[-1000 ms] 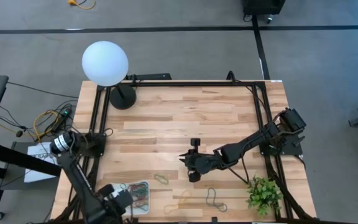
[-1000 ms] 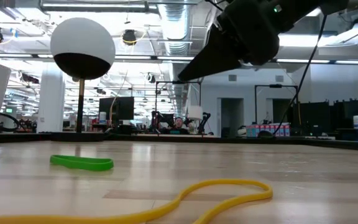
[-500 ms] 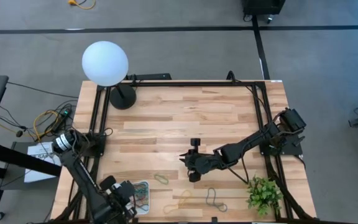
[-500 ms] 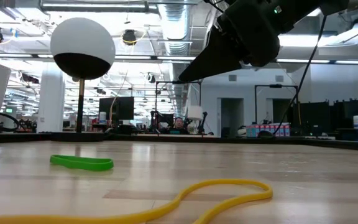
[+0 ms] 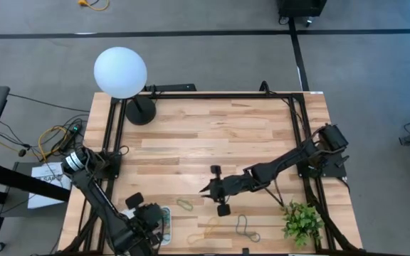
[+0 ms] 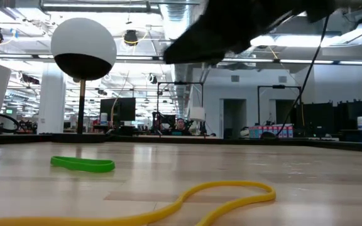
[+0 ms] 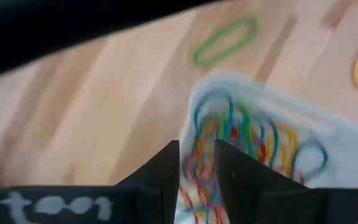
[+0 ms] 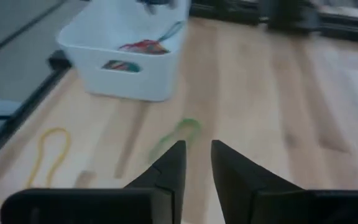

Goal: Pick and place items into bin
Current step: Put the green rubber band into the bin

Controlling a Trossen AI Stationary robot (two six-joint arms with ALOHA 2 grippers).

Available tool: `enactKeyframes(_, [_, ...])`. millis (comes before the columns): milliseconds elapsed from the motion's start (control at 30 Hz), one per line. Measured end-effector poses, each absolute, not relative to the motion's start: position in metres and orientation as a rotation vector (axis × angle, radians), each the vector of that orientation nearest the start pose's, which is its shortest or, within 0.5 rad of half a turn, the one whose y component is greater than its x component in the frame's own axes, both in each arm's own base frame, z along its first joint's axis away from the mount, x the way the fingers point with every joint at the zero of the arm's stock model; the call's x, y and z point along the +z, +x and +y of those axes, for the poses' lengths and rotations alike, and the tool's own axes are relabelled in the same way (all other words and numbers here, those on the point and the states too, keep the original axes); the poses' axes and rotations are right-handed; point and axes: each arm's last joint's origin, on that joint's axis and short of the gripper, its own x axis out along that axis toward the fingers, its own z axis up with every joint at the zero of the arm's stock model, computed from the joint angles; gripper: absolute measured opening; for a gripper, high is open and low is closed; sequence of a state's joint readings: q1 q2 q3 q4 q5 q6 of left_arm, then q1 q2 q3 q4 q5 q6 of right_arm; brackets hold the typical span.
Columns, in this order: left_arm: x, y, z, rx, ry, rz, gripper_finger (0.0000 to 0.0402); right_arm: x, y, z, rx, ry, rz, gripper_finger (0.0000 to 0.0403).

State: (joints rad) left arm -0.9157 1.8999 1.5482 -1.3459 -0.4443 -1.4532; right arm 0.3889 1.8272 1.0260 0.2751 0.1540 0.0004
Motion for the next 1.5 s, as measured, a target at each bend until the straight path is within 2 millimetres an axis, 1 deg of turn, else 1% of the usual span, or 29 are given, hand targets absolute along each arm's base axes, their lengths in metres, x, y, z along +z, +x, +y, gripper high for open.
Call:
enactKeyframes(67, [0.233, 0.222, -0.264, 0.583, -0.111, 1.092, 0.0091, 0.167, 0.361, 0.145, 0.277, -0.136, 0.490, 0.0082])
enactKeyframes(133, [0.234, 0.224, -0.263, 0.586, -0.069, 1.016, 0.0091, 0.160, 0.371, 0.150, 0.305, -0.144, 0.469, 0.0096])
enactKeyframes(233, [0.236, 0.227, -0.260, 0.594, -0.016, 0.928, 0.0091, 0.148, 0.385, 0.152, 0.299, -0.153, 0.506, 0.0119])
enactKeyframes(400, [0.238, 0.233, -0.255, 0.602, 0.061, 0.841, 0.0091, 0.135, 0.413, 0.152, 0.276, -0.141, 0.510, 0.0157])
enactKeyframes(533, [0.239, 0.237, -0.252, 0.609, 0.081, 0.828, 0.0091, 0.113, 0.423, 0.155, 0.273, -0.153, 0.568, 0.0177])
enactKeyframes(700, [0.238, 0.238, -0.250, 0.615, 0.075, 0.836, 0.0091, 0.087, 0.427, 0.157, 0.267, -0.127, 0.636, 0.0182])
enactKeyframes(867, [0.238, 0.238, -0.250, 0.612, 0.082, 0.838, 0.0091, 0.077, 0.433, 0.160, 0.244, -0.127, 0.634, 0.0168])
enactKeyframes(967, [0.238, 0.238, -0.251, 0.612, 0.075, 0.836, 0.0091, 0.072, 0.434, 0.157, 0.232, -0.130, 0.650, 0.0148])
enactKeyframes(1067, [0.238, 0.239, -0.252, 0.607, 0.066, 0.832, 0.0091, 0.071, 0.433, 0.155, 0.235, -0.134, 0.667, 0.0107])
enactKeyframes(1200, [0.238, 0.240, -0.252, 0.605, 0.063, 0.819, 0.0091, 0.075, 0.434, 0.156, 0.237, -0.136, 0.658, 0.0024])
enactKeyframes(1233, [0.238, 0.240, -0.252, 0.605, 0.063, 0.813, 0.0091, 0.076, 0.434, 0.156, 0.239, -0.147, 0.657, 0.0013])
enactKeyframes(1400, [0.239, 0.241, -0.252, 0.606, 0.064, 0.794, 0.0091, 0.083, 0.438, 0.166, 0.249, -0.187, 0.670, 0.0010])
enactKeyframes(1500, [0.239, 0.241, -0.253, 0.605, 0.058, 0.788, 0.0091, 0.097, 0.435, 0.173, 0.243, -0.287, 0.721, 0.0003])
